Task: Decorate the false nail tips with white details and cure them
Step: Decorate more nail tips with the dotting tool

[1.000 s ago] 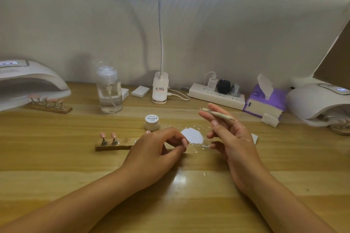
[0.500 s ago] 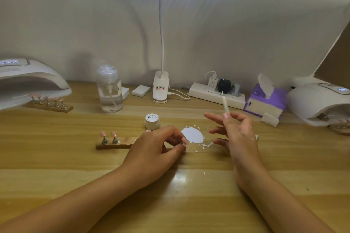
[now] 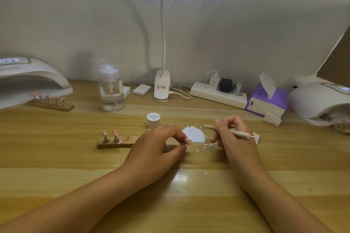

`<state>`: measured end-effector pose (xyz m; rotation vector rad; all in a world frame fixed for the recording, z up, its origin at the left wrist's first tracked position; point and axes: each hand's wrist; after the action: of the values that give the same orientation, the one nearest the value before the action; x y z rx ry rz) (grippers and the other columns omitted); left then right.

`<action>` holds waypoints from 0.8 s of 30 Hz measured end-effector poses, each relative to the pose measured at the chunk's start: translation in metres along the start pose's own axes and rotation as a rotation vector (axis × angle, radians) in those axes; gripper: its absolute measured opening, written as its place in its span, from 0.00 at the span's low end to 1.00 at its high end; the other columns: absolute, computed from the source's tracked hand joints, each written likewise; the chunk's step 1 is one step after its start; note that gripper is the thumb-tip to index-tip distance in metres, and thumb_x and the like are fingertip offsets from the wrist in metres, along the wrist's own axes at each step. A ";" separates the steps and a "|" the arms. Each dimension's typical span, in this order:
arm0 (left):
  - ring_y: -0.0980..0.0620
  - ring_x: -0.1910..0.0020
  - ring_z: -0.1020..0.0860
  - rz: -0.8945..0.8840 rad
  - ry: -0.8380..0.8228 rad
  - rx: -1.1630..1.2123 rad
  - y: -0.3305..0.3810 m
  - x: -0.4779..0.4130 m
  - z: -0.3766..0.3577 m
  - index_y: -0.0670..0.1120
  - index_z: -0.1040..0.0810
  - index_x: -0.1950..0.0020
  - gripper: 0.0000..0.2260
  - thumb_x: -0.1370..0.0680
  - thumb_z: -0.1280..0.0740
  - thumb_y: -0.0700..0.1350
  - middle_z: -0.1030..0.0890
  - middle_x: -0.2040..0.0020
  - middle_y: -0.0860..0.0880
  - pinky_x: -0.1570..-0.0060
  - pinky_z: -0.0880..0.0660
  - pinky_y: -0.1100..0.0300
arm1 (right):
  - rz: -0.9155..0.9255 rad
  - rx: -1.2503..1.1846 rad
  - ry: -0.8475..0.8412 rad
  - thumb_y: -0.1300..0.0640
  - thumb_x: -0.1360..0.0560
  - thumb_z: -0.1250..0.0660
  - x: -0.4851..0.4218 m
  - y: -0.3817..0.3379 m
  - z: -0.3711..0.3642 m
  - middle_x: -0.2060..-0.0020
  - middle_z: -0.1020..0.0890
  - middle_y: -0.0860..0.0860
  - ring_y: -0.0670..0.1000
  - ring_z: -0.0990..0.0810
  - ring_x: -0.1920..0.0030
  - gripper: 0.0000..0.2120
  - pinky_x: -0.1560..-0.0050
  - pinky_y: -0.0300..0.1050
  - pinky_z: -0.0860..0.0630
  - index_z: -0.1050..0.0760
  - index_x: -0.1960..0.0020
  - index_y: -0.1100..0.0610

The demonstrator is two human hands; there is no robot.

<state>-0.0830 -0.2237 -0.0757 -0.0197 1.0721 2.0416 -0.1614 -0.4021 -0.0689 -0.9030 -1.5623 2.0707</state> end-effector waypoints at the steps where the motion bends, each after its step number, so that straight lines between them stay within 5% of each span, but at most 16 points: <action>1: 0.60 0.71 0.26 0.005 -0.003 0.000 0.000 0.000 0.000 0.64 0.23 0.57 0.10 0.24 0.29 0.47 0.19 0.51 0.64 0.64 0.36 0.66 | -0.010 0.042 -0.013 0.54 0.21 0.33 0.000 0.000 0.000 0.70 0.17 0.52 0.39 0.25 0.69 0.11 0.61 0.46 0.28 0.29 0.54 0.61; 6: 0.59 0.71 0.25 0.024 -0.011 -0.017 0.000 0.000 -0.002 0.62 0.23 0.57 0.07 0.25 0.31 0.49 0.19 0.52 0.67 0.61 0.36 0.61 | 0.000 0.239 -0.102 0.54 0.23 0.32 0.002 0.000 -0.002 0.69 0.16 0.47 0.41 0.18 0.61 0.10 0.54 0.49 0.23 0.29 0.58 0.58; 10: 0.61 0.68 0.24 0.045 -0.038 -0.060 0.000 0.000 -0.002 0.63 0.23 0.58 0.04 0.26 0.32 0.52 0.21 0.53 0.69 0.59 0.36 0.60 | -0.038 0.254 -0.112 0.56 0.26 0.32 0.002 -0.001 -0.003 0.71 0.16 0.49 0.48 0.17 0.66 0.09 0.53 0.55 0.20 0.29 0.59 0.60; 24: 0.62 0.66 0.24 0.013 -0.028 -0.090 -0.002 -0.001 -0.003 0.60 0.22 0.55 0.02 0.24 0.31 0.52 0.21 0.53 0.70 0.61 0.36 0.61 | -0.039 0.286 -0.131 0.54 0.25 0.32 0.003 -0.003 -0.004 0.70 0.16 0.47 0.42 0.19 0.67 0.09 0.56 0.47 0.23 0.28 0.58 0.59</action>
<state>-0.0820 -0.2255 -0.0782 -0.0301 0.9645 2.0945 -0.1609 -0.3969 -0.0677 -0.6410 -1.2864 2.2896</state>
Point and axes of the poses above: each hand's wrist, its own x-axis away from the middle knuckle, its own z-axis out of the back of the hand, y = z × x
